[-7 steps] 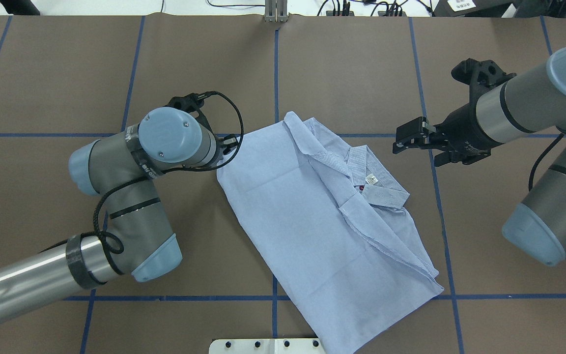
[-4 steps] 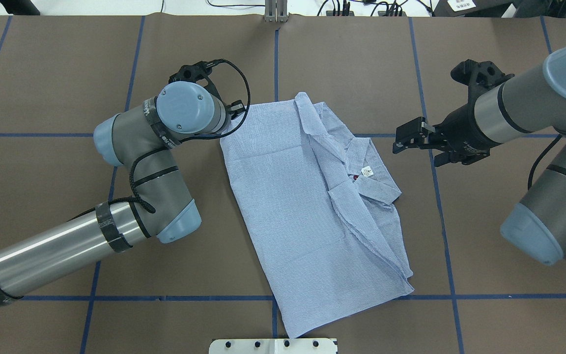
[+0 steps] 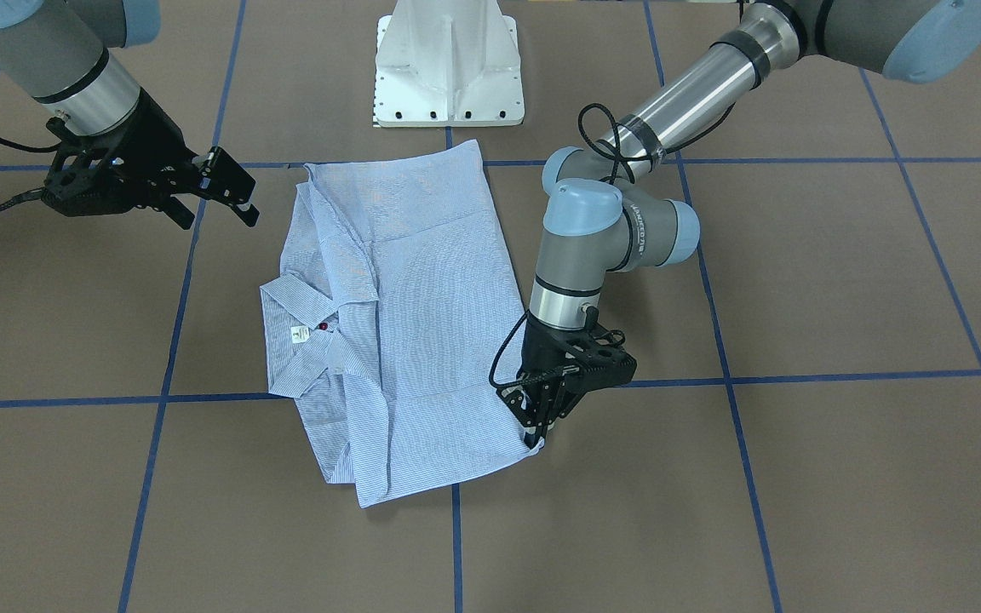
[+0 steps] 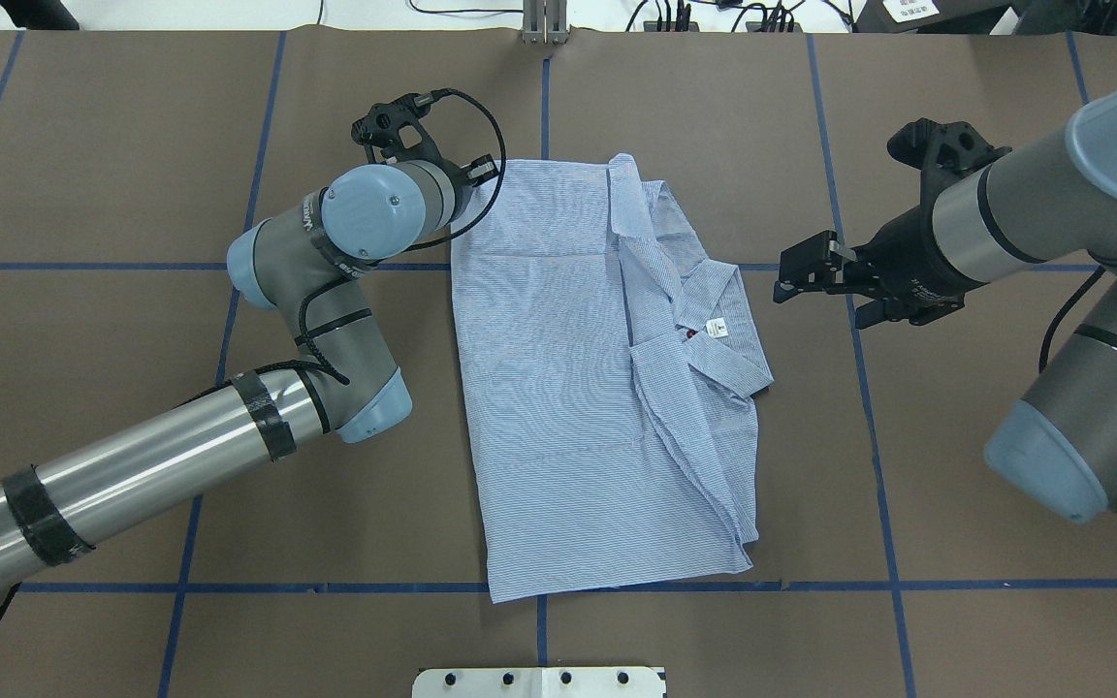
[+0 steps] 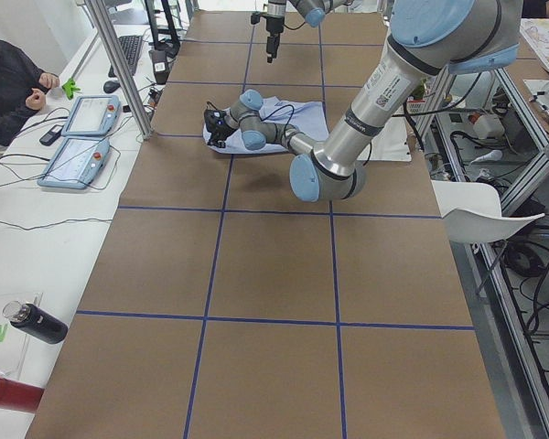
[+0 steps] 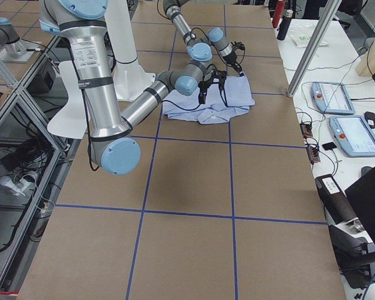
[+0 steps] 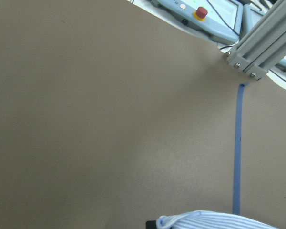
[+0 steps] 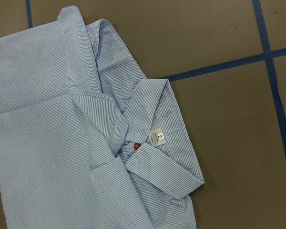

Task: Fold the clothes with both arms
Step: 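Drag the shirt corner away from the robot with the left gripper, straightening it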

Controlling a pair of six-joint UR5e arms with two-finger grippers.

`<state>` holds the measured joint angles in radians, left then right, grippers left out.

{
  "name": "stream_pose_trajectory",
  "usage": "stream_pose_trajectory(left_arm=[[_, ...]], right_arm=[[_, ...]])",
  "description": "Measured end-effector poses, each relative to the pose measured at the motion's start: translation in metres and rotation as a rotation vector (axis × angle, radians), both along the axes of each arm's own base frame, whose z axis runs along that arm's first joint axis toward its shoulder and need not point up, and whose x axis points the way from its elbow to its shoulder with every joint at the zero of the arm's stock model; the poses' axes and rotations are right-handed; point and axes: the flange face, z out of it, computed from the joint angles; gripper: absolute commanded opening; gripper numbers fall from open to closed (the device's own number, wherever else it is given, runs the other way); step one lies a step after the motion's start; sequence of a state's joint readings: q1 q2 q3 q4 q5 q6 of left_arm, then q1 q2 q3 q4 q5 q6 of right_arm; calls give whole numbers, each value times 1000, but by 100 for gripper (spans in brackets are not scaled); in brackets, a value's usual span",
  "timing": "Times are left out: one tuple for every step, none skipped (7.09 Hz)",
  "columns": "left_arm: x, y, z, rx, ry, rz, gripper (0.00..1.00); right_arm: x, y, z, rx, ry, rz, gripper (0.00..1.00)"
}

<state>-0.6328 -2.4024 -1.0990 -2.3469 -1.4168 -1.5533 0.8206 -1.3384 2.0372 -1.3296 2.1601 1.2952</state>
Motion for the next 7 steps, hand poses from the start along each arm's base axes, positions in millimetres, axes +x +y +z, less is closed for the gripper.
stream_pose_trajectory(left_arm=[[1, -5, 0, 18, 8, -10, 0], [3, -8, 5, 38, 14, -12, 0], [6, -10, 11, 62, 12, -9, 0], [7, -12, 13, 77, 8, -9, 0], [7, -13, 10, 85, 9, -9, 0], [7, -14, 6, 95, 11, -8, 0], [8, -15, 3, 106, 9, -5, 0]], right_arm=[[0, 0, 0, 2, 0, 2, 100], [-1, 0, 0, 7, 4, 6, 100], [-2, 0, 0, 15, 9, 12, 100], [-3, 0, 0, 20, 12, 13, 100], [-3, 0, 0, 24, 13, 14, 100], [-3, 0, -1, 26, 12, 14, 100], [-3, 0, -1, 29, 13, 16, 100]])
